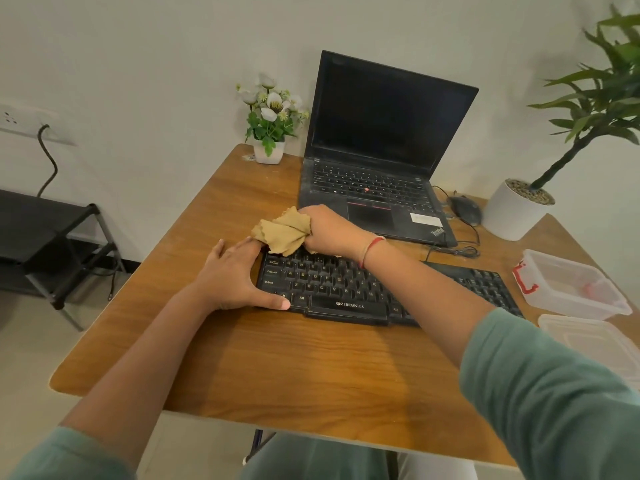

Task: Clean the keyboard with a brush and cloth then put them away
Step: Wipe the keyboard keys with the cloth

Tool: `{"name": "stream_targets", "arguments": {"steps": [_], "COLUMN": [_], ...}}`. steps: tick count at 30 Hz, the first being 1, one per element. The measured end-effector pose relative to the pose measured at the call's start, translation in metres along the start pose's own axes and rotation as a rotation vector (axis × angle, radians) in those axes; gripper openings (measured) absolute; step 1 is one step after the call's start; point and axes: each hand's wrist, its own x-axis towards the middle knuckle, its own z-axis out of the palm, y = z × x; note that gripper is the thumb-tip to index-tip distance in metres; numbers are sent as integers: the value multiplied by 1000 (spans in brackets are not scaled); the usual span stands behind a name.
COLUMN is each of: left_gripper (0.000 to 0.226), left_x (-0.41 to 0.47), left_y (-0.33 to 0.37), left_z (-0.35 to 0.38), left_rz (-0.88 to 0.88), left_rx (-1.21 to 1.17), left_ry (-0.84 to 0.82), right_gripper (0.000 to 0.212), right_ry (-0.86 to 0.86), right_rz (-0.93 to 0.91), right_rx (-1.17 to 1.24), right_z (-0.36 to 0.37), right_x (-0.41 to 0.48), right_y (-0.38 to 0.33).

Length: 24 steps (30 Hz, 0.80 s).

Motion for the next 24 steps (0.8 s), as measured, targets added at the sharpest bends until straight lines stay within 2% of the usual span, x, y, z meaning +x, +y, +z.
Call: {"name": "stream_targets", "arguments": {"steps": [5,9,12,16,20,24], "left_gripper": [138,139,140,135,134,135], "left_x": [0,0,0,0,0,0], "left_y": [-2,-3,-2,0,3,2], "left_z": [1,2,1,1,0,0], "left_rz": [-14,-9,-19,-14,-40,-37], "left_rx": [-22,-21,-8,5,13,-7], "left_ry": [-25,-21,-23,7,2,-3], "right_gripper": [23,14,20,7,11,17], "right_ry": [-53,-73,-48,92,221,228], "right_rz": [103,170,142,85,48,-61], "right_rx": [-70,-79,-6,60,51,-75], "right_z": [-24,-29,-19,5,22,25], "right_x": [-25,-28,-19,-2,-8,-31], "right_y": [33,33,11,-26,-39,-23]}}
